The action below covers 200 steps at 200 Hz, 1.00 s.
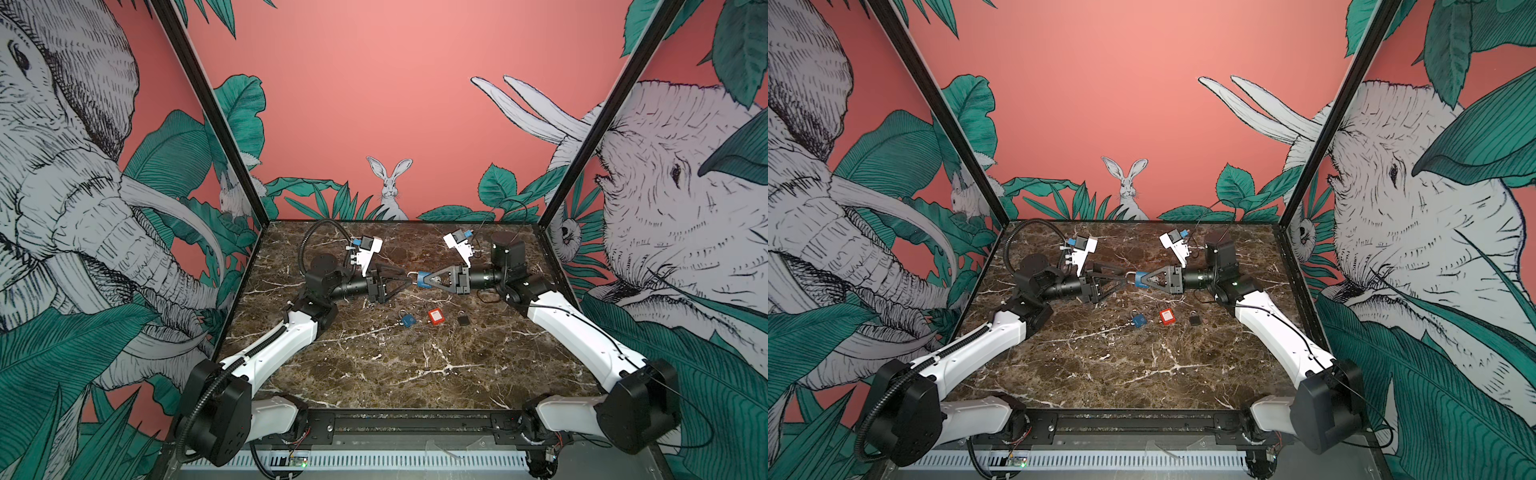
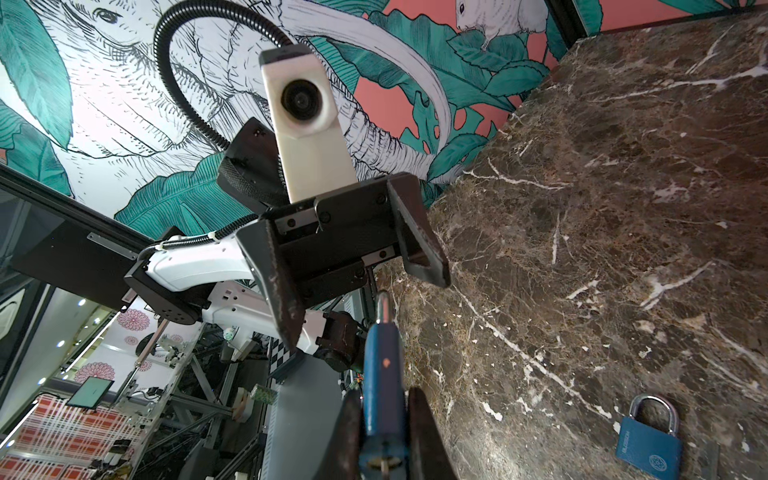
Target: Lock with the key
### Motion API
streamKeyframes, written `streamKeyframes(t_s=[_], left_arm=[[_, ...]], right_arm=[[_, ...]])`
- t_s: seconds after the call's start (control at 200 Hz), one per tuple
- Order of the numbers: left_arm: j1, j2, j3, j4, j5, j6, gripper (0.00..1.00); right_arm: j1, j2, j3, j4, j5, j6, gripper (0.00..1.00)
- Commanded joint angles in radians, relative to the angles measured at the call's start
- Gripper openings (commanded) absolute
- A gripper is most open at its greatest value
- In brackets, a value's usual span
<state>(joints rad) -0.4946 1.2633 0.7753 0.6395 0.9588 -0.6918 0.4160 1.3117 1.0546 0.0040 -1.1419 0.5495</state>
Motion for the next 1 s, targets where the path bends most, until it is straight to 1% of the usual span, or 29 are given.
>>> streamKeyframes(t_s=[0.0, 0.125, 0.22, 0.35, 0.41, 0.555, 0.73, 0.935, 0.995], left_arm=[[-0.013, -0.002, 0.002, 0.08, 0.037, -0.033, 0.72], [-0.026, 0.019, 0.01, 0.093, 0.04, -0.047, 0.58], [-0.033, 0.039, 0.017, 0.115, 0.047, -0.064, 0.51], [-0.034, 0.056, 0.018, 0.147, 0.05, -0.09, 0.47], [-0.034, 0.062, 0.022, 0.153, 0.051, -0.094, 0.44], [-0.037, 0.073, 0.024, 0.177, 0.047, -0.112, 0.42], [-0.038, 0.084, 0.021, 0.211, 0.048, -0.137, 0.37], [-0.045, 0.093, 0.027, 0.219, 0.057, -0.145, 0.3], [-0.046, 0.096, 0.027, 0.219, 0.058, -0.146, 0.3]], right_arm=[[0.0, -0.021, 0.0, 0.107, -0.029, 0.018, 0.0], [0.001, -0.016, -0.001, 0.12, -0.027, 0.021, 0.0], [0.005, -0.01, -0.001, 0.13, -0.028, 0.024, 0.0], [0.013, -0.006, -0.001, 0.137, -0.031, 0.026, 0.0], [0.014, -0.005, -0.001, 0.14, -0.031, 0.024, 0.0], [0.023, 0.001, -0.001, 0.137, -0.033, 0.023, 0.0], [0.031, 0.01, 0.0, 0.125, -0.027, 0.013, 0.0], [0.04, 0.021, 0.008, 0.123, -0.019, 0.008, 0.0], [0.043, 0.023, 0.01, 0.122, -0.016, 0.006, 0.0]])
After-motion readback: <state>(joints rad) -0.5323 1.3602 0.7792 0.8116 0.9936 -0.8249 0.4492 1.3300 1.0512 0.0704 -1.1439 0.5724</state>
